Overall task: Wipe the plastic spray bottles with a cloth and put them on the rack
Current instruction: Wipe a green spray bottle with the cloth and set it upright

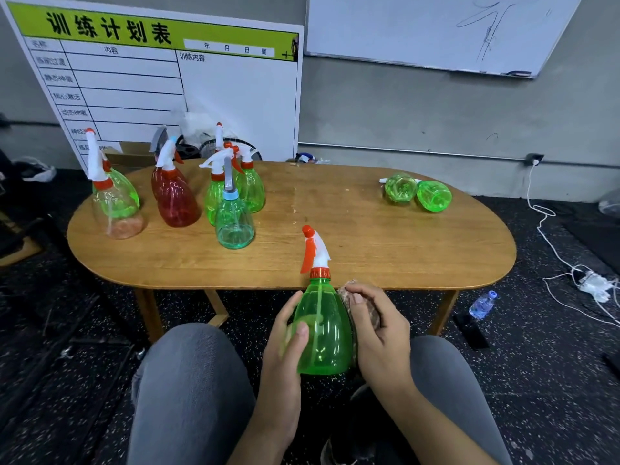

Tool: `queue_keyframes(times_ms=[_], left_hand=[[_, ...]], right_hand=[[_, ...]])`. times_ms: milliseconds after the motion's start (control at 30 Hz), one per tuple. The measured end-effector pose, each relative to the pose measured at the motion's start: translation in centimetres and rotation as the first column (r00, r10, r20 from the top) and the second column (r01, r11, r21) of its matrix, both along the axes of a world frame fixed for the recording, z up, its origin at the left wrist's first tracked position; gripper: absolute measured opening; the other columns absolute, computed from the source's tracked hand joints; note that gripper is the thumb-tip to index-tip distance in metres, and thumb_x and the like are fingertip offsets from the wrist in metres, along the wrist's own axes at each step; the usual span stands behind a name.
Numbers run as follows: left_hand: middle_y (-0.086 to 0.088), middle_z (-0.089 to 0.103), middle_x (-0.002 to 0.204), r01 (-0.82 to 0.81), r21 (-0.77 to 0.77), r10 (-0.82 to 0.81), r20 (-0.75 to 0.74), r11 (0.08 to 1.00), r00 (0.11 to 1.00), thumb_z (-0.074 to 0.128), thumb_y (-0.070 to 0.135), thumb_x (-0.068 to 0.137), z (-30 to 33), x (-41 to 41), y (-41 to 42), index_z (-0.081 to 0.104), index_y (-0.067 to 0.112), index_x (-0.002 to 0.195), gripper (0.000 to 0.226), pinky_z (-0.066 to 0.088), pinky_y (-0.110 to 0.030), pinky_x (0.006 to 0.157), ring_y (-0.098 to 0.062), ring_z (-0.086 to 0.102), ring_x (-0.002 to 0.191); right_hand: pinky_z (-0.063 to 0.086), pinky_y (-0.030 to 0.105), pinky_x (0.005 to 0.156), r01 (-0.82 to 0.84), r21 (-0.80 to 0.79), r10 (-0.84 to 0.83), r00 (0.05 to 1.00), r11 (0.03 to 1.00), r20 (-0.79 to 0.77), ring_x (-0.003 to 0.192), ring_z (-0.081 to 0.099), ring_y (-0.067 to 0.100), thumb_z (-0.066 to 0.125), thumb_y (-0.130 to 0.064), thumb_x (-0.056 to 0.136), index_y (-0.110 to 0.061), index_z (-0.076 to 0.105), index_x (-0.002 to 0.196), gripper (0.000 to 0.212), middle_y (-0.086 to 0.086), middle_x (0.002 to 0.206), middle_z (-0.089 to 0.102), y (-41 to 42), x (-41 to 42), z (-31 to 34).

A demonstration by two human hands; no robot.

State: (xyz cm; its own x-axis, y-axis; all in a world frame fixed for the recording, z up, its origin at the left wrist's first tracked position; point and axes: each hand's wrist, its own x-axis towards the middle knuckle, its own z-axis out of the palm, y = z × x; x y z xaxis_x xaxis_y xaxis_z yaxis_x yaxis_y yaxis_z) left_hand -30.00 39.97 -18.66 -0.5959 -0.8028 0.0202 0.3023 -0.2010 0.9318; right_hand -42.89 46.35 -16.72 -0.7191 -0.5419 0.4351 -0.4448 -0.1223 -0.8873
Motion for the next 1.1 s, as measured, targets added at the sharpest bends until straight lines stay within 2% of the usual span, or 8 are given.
queue_keyframes(times_ms=[133, 300, 400, 500, 700, 800, 933, 1100], left_hand=[[0.005, 0.068, 0.142, 0.039, 0.0, -0.039, 0.01, 0.999, 0.999, 0.052, 0.042, 0.098, -0.2, -0.1, 0.0, 0.05, 0.037, 0.152, 0.054, 0.05, -0.052, 0.111, -0.019, 0.065, 0.132], [0.004, 0.063, 0.15, 0.064, -0.01, -0.064, 0.015, 0.998, 0.998, 0.048, 0.042, 0.101, -0.7, 0.0, -0.1, 0.049, 0.038, 0.153, 0.053, 0.05, -0.051, 0.111, -0.02, 0.061, 0.138], [0.003, 0.062, 0.151, 0.039, 0.011, -0.039, 0.015, 0.999, 0.999, 0.047, 0.039, 0.102, -1.1, 0.1, -0.3, 0.051, 0.037, 0.154, 0.052, 0.048, -0.053, 0.113, -0.022, 0.059, 0.14], [-0.001, 0.067, 0.145, 0.036, 0.031, -0.036, -0.004, 0.999, 0.999, 0.046, 0.036, 0.105, -1.0, 0.3, -0.3, 0.051, 0.032, 0.154, 0.049, 0.051, -0.046, 0.108, -0.023, 0.064, 0.135], [-0.007, 0.073, 0.135, 0.038, 0.011, -0.037, -0.028, 0.999, 0.999, 0.036, 0.026, 0.11, -0.4, 0.3, -0.1, 0.054, 0.026, 0.15, 0.044, 0.057, -0.034, 0.098, -0.028, 0.07, 0.125], [-0.005, 0.072, 0.137, 0.019, 0.028, -0.018, -0.028, 0.999, 0.999, 0.045, 0.033, 0.105, -0.1, 0.1, -0.1, 0.055, 0.027, 0.149, 0.046, 0.057, -0.042, 0.103, -0.026, 0.069, 0.127], [0.0, 0.069, 0.142, 0.027, -0.006, -0.027, -0.003, 1.0, 1.0, 0.046, 0.036, 0.101, -0.2, -0.1, 0.0, 0.056, 0.027, 0.148, 0.049, 0.06, -0.037, 0.096, -0.023, 0.067, 0.129], [0.001, 0.068, 0.144, -0.013, 0.001, 0.013, 0.008, 1.0, 1.0, 0.046, 0.036, 0.1, -0.9, -0.1, -0.3, 0.057, 0.027, 0.149, 0.05, 0.052, -0.049, 0.105, -0.023, 0.066, 0.132]], right_hand=[[0.054, 0.026, 0.092, -0.011, -0.02, 0.009, 0.996, 1.0, -0.093, 0.108, 0.071, 0.013, 0.058, -0.028, 0.102, -0.025, 0.077, 0.116, 0.024, -0.015, 0.111, 0.075, -0.4, -0.3, 1.3], [0.055, 0.031, 0.081, -0.05, 0.136, 0.084, 0.961, 0.989, -0.264, 0.086, 0.069, 0.012, 0.056, -0.039, 0.103, -0.029, 0.079, 0.117, 0.029, -0.016, 0.097, 0.073, -1.2, -0.7, 1.7], [0.052, 0.029, 0.062, -0.052, 0.167, 0.115, 0.914, 0.985, -0.39, 0.072, 0.061, 0.009, 0.056, -0.039, 0.104, -0.03, 0.078, 0.118, 0.026, -0.012, 0.085, 0.063, -0.6, -0.1, 0.9], [0.044, 0.02, 0.058, -0.132, 0.162, 0.201, 0.806, 0.978, -0.557, 0.067, 0.05, 0.001, 0.062, -0.026, 0.104, -0.022, 0.077, 0.119, 0.022, -0.015, 0.085, 0.049, 0.9, 0.8, 0.2], [0.042, 0.013, 0.073, -0.218, 0.255, 0.335, 0.537, 0.942, -0.775, 0.072, 0.054, 0.012, 0.07, -0.023, 0.1, -0.018, 0.077, 0.121, 0.023, -0.004, 0.088, 0.056, 3.1, 0.3, -0.4], [0.037, 0.008, 0.074, -0.183, 0.188, 0.262, 0.653, 0.965, -0.711, 0.072, 0.052, 0.005, 0.067, -0.026, 0.103, -0.018, 0.077, 0.121, 0.022, -0.008, 0.087, 0.055, 2.2, -0.4, 0.3], [0.049, 0.029, 0.061, -0.101, 0.075, 0.125, 0.865, 0.992, -0.485, 0.07, 0.059, 0.007, 0.063, -0.028, 0.104, -0.019, 0.077, 0.121, 0.024, -0.007, 0.085, 0.064, 0.1, -1.3, 1.8], [0.053, 0.031, 0.061, -0.043, 0.243, 0.162, 0.853, 0.969, -0.496, 0.071, 0.061, 0.005, 0.057, -0.041, 0.104, -0.03, 0.077, 0.119, 0.027, -0.017, 0.088, 0.063, -1.5, -0.8, 1.6]])
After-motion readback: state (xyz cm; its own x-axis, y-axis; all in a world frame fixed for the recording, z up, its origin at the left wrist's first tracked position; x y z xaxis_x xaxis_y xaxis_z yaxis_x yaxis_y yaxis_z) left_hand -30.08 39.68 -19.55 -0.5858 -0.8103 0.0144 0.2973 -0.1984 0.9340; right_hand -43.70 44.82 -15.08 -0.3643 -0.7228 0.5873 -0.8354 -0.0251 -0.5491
